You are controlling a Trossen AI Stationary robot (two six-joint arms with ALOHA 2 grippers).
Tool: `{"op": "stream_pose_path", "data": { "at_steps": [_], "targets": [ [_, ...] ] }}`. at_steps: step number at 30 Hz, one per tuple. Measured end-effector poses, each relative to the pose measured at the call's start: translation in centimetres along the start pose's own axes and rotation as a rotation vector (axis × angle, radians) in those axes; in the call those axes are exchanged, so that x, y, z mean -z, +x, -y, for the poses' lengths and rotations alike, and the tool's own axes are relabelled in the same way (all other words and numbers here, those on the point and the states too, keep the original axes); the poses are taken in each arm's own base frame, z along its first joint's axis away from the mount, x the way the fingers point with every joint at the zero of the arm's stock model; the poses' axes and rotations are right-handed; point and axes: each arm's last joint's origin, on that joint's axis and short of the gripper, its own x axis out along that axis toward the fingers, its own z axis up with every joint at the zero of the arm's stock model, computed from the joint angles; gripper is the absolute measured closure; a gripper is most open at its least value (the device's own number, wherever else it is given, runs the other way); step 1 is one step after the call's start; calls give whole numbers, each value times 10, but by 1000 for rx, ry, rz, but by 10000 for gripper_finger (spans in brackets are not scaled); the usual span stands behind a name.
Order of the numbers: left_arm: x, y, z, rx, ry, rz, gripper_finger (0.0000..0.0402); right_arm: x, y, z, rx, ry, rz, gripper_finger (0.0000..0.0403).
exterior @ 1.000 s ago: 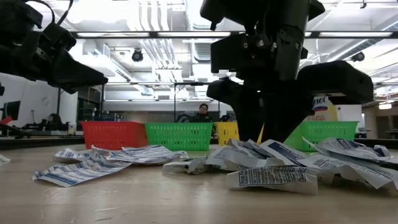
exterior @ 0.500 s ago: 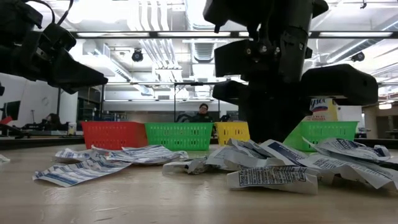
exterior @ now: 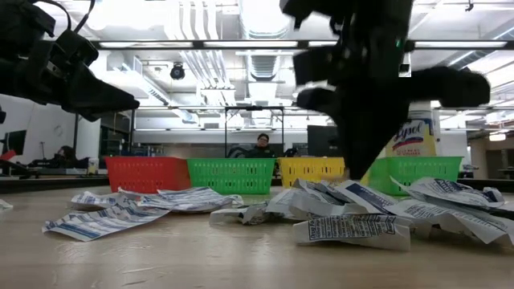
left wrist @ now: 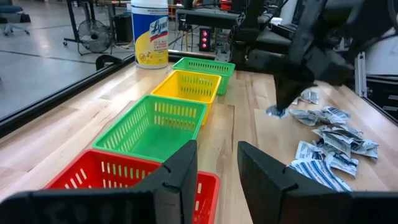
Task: Pick & Place First Aid Supplies
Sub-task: Put the blue alcohol pad into the right green bin
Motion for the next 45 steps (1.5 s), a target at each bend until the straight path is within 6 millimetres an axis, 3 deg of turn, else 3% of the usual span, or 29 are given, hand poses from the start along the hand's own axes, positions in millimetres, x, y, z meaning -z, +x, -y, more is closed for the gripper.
{"op": "stream_pose_path", "data": {
  "at_steps": [7, 12, 22, 31, 45],
  "targets": [
    [0, 0, 0, -1, 1, -4, 289, 13, -43, 2, -131, 102, 56, 394],
    [0, 0, 0, -1, 1, -5, 289, 33, -73, 5, -137, 253, 17, 394],
    [0, 0, 0, -1, 1, -5, 289, 85, -113, 13, 94, 641, -168, 394],
    [0, 0, 0, -1, 0, -4, 289, 97, -114, 32, 339, 793, -189, 394],
    [0, 0, 0, -1, 0, -3, 289, 108, -85, 79, 340, 635, -307, 394]
  ]
}}
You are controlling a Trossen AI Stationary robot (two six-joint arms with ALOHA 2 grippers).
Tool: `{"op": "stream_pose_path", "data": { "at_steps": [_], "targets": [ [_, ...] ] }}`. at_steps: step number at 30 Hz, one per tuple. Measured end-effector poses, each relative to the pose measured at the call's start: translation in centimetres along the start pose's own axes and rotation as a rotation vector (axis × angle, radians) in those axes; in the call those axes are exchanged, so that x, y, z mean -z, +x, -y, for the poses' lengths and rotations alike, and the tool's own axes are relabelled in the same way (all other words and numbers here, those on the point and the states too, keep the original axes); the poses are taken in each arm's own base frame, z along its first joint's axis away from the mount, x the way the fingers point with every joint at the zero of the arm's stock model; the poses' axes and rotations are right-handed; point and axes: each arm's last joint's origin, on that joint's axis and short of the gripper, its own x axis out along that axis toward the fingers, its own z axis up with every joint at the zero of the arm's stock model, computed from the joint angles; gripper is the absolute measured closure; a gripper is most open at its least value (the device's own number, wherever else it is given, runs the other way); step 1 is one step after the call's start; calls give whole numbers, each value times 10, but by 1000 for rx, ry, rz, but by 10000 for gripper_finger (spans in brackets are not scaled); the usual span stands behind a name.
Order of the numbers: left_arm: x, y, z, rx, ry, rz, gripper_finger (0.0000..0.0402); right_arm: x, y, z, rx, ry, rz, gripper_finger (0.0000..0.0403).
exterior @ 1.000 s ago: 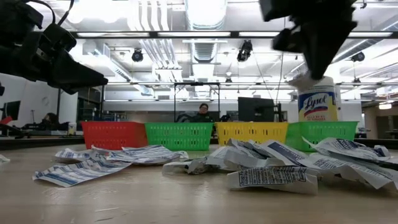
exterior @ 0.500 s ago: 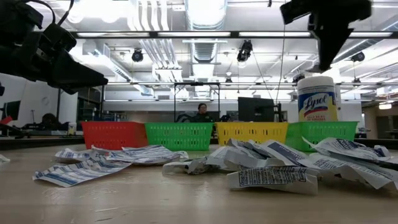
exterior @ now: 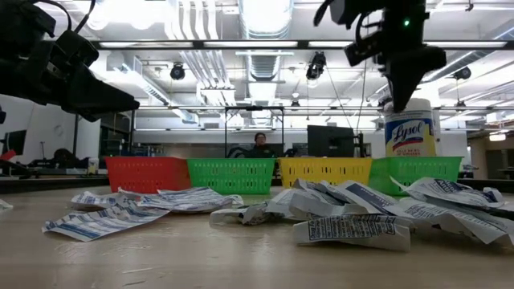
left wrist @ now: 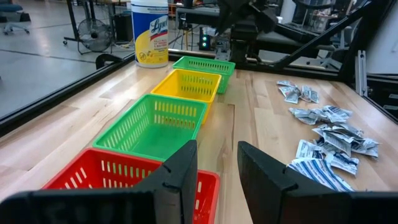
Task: Pick & Place First Aid Supplies
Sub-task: Put the blue alcohol pad into the right green bin
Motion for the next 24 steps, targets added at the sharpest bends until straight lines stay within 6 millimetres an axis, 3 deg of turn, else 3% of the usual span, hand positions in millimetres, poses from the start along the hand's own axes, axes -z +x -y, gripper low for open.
{"op": "stream_pose_path", "data": {
  "at_steps": [7, 18, 24],
  "targets": [
    [0, 0, 0, 0, 0, 0, 289, -3, 17, -5, -50, -73, 19, 394],
    [0, 0, 0, 0, 0, 1, 289, 12, 58, -21, -115, -123, -33, 394],
    [0, 0, 0, 0, 0, 0, 289, 14, 70, -26, -123, -143, -16, 394]
  ]
}}
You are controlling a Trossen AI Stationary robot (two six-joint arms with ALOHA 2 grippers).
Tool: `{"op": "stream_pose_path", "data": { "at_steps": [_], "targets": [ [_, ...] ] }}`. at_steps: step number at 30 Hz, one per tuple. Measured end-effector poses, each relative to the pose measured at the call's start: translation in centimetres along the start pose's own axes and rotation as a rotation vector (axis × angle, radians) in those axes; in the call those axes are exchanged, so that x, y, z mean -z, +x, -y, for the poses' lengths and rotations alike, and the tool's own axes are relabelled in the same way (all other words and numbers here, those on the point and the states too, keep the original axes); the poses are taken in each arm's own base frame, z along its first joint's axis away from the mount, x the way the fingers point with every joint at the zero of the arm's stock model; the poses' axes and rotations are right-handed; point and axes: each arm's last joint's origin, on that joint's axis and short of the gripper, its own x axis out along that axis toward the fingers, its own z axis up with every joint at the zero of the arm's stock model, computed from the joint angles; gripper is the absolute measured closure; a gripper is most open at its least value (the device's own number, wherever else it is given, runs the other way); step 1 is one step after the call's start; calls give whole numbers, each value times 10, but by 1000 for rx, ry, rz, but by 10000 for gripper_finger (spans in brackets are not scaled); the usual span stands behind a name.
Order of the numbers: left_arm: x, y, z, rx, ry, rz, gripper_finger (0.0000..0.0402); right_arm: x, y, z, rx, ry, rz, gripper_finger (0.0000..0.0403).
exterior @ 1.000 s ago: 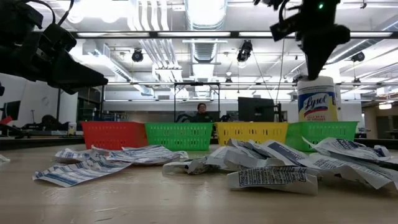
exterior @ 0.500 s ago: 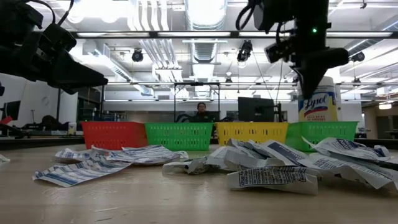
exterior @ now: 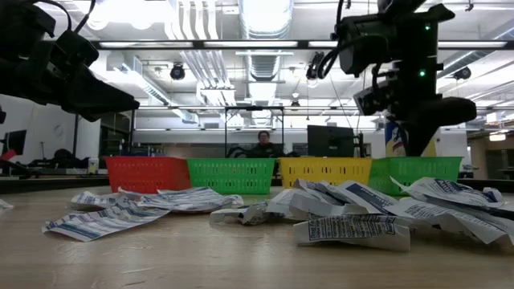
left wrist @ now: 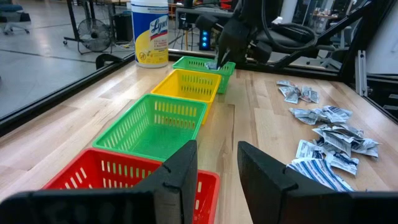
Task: Pick & Place First Aid Supplies
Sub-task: Put the blue alcohol pad into the right green bin
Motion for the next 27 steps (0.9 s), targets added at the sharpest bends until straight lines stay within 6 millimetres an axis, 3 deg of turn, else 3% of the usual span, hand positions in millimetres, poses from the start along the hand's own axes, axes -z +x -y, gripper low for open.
{"op": "stream_pose_path", "data": {
  "at_steps": [19, 27],
  "targets": [
    [0, 0, 0, 0, 2, 0, 289, -2, 9, -3, -11, -27, 47, 393],
    [0, 0, 0, 0, 2, 0, 289, -2, 9, -3, -10, -27, 47, 363]
  ]
}}
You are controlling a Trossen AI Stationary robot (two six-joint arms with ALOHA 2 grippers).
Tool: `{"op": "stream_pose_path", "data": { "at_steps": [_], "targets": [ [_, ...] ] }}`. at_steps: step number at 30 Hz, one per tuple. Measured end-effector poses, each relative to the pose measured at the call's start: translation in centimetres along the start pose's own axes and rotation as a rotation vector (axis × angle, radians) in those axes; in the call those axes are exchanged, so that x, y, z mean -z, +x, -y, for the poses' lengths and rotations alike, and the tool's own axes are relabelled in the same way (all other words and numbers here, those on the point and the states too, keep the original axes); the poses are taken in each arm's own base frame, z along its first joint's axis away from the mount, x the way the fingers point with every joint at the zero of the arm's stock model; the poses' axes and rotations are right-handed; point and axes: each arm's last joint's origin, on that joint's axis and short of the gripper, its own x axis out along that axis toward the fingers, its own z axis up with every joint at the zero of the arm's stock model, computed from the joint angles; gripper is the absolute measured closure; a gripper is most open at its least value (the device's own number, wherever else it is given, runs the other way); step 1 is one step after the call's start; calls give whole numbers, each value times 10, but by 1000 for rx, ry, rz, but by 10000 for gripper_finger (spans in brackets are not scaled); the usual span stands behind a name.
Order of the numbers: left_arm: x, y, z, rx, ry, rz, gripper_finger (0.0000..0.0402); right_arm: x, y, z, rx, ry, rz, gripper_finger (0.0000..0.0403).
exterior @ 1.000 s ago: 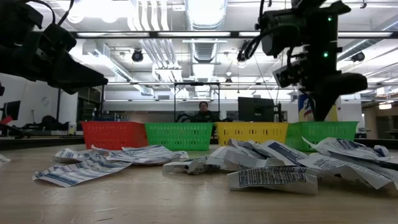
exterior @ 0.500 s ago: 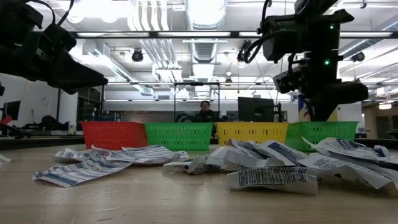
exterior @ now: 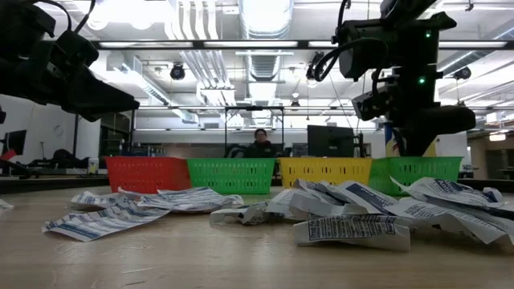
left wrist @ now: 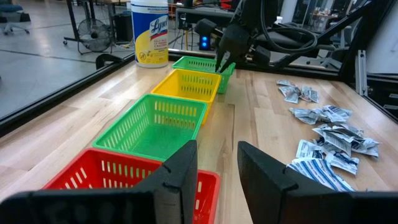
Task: Pick & Place First Aid Supplies
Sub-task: Put the blue alcohol pad into the right green bin
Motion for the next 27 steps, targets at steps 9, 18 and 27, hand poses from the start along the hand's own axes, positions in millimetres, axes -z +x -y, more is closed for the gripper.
{"op": "stream_pose_path", "data": {
  "at_steps": [9, 18, 27],
  "targets": [
    [0, 0, 0, 0, 0, 0, 289, -4, -12, 4, 3, -8, -13, 323],
    [0, 0, 0, 0, 0, 0, 289, -20, -48, 10, -119, 77, 28, 315],
    [0, 0, 0, 0, 1, 0, 289, -34, -80, -3, -427, 97, 119, 337]
  ]
}}
